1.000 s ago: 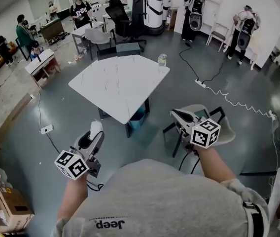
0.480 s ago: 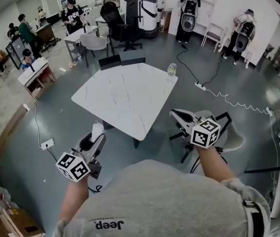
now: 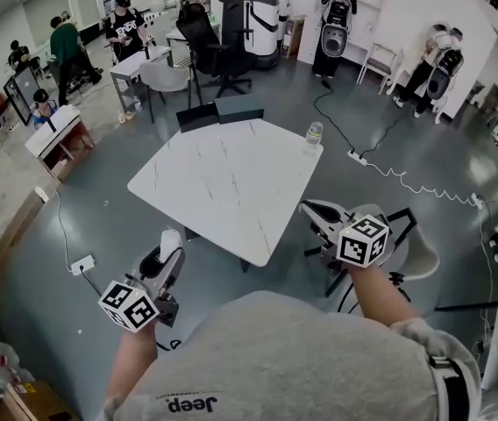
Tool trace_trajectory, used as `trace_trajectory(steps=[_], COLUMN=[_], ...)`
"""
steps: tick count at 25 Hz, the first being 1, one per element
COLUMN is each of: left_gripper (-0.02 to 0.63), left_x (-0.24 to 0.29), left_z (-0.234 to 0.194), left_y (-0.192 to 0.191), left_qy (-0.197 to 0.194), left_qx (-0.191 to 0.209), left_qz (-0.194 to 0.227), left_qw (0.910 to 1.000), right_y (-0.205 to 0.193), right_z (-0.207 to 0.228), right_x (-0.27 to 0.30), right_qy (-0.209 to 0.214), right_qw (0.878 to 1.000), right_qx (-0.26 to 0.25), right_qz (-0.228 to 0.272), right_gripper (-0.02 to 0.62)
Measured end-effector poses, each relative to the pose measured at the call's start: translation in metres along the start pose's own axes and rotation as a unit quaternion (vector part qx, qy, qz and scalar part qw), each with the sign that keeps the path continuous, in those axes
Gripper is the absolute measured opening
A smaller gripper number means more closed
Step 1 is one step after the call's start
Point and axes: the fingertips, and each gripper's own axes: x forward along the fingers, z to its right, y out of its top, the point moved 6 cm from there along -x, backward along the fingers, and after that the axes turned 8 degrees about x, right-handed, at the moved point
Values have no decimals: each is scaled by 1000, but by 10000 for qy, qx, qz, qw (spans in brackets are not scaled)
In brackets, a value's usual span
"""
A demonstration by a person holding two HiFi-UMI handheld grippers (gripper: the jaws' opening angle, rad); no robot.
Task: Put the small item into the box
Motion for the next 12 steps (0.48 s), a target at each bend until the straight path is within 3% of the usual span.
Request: trace_trajectory(steps=[6,12], left_gripper=[186,186], left_x=[25,71], left_z=[-11,-22], left_y=[1,-3], left_qy=[78,398], left_qx=[-45,68], left_qz=[-137,-162], left_qw=[9999,9991], right_y=[3,10], right_z=[27,90], right_x=[18,50], right_qy=[97,418], right_qw=[9999,9988], right_qx=[107,223], right_qz=[-72,-115], right_gripper=[3,3])
